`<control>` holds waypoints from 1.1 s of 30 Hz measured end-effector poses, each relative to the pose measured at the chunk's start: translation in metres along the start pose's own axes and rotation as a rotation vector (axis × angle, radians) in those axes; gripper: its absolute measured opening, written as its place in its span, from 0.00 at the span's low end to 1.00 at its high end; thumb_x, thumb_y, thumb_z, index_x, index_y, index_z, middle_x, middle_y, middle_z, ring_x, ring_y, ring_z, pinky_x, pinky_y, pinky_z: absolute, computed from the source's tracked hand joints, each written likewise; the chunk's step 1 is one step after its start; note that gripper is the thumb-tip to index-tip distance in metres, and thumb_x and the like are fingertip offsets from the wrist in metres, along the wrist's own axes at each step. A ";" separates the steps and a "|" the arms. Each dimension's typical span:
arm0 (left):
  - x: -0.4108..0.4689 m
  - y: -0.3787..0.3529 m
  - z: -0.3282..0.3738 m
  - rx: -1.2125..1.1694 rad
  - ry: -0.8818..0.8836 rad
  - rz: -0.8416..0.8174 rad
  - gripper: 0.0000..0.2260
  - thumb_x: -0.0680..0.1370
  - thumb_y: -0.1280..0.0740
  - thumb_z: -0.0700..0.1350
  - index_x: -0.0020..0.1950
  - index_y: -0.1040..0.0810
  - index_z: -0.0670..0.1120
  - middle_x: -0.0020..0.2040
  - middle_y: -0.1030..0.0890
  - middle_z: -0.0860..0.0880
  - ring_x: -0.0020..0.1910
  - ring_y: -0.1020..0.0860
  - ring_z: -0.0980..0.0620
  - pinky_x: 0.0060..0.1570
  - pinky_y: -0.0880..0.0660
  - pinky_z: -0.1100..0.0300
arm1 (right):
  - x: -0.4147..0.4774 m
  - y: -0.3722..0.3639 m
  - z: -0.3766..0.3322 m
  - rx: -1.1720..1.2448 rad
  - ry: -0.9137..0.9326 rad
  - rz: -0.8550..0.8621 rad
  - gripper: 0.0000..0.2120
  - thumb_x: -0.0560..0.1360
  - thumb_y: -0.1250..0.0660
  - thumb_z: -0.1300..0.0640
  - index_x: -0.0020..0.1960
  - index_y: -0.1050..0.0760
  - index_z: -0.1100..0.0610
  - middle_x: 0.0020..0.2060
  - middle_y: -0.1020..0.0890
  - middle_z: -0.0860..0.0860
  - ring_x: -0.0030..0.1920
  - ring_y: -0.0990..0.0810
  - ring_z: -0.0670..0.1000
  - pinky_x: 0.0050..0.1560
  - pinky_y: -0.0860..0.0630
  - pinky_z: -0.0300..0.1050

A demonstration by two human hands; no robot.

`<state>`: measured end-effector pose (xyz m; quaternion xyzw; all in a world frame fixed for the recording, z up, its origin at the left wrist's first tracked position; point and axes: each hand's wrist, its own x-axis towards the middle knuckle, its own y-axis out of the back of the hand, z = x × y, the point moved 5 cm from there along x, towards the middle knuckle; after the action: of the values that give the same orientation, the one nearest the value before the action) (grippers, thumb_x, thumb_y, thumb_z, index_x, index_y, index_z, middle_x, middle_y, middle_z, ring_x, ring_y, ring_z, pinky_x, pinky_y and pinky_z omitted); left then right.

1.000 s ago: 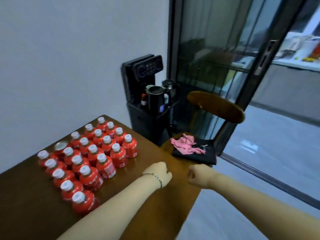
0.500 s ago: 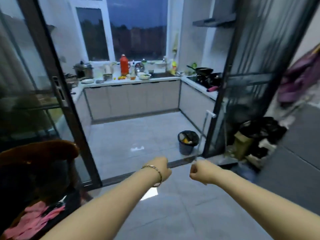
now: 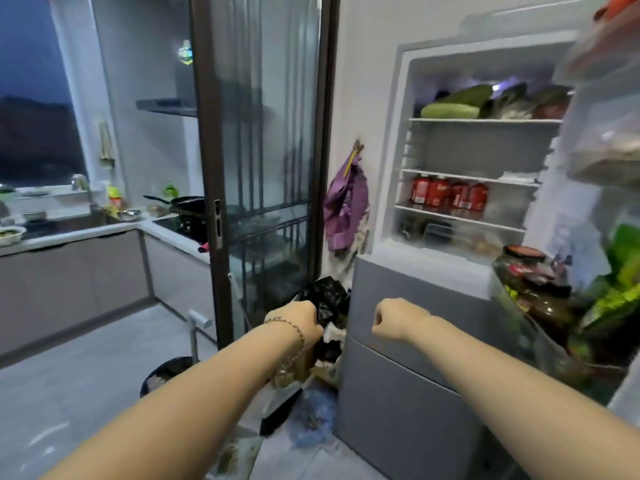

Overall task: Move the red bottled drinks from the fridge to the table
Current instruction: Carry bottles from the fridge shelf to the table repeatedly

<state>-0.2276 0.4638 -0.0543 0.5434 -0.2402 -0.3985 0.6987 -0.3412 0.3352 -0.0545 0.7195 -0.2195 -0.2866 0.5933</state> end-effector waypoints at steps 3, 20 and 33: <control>0.079 0.016 0.039 0.049 -0.116 0.035 0.10 0.78 0.40 0.48 0.53 0.24 0.45 0.55 0.21 0.46 0.54 0.23 0.45 0.51 0.26 0.54 | 0.055 0.033 0.048 -0.014 -0.102 0.057 0.14 0.76 0.38 0.54 0.58 0.24 0.59 0.56 0.20 0.55 0.57 0.22 0.57 0.57 0.24 0.49; 0.467 0.062 0.217 0.051 -0.519 0.117 0.11 0.78 0.43 0.43 0.53 0.23 0.44 0.51 0.20 0.44 0.49 0.22 0.45 0.44 0.28 0.58 | 0.302 0.157 0.268 0.211 -0.584 0.442 0.10 0.74 0.39 0.58 0.52 0.22 0.57 0.53 0.18 0.54 0.54 0.21 0.56 0.46 0.29 0.42; 0.663 0.058 0.322 -0.124 -0.503 0.246 0.08 0.78 0.40 0.45 0.52 0.22 0.47 0.49 0.20 0.48 0.46 0.23 0.49 0.45 0.27 0.60 | 0.564 0.203 0.408 0.656 -0.492 0.629 0.25 0.73 0.31 0.54 0.67 0.33 0.60 0.63 0.26 0.57 0.61 0.24 0.57 0.60 0.27 0.48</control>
<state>-0.0819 -0.2558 0.0310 0.3502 -0.4453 -0.4469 0.6924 -0.1931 -0.3724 0.0054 0.6781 -0.6367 -0.1713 0.3248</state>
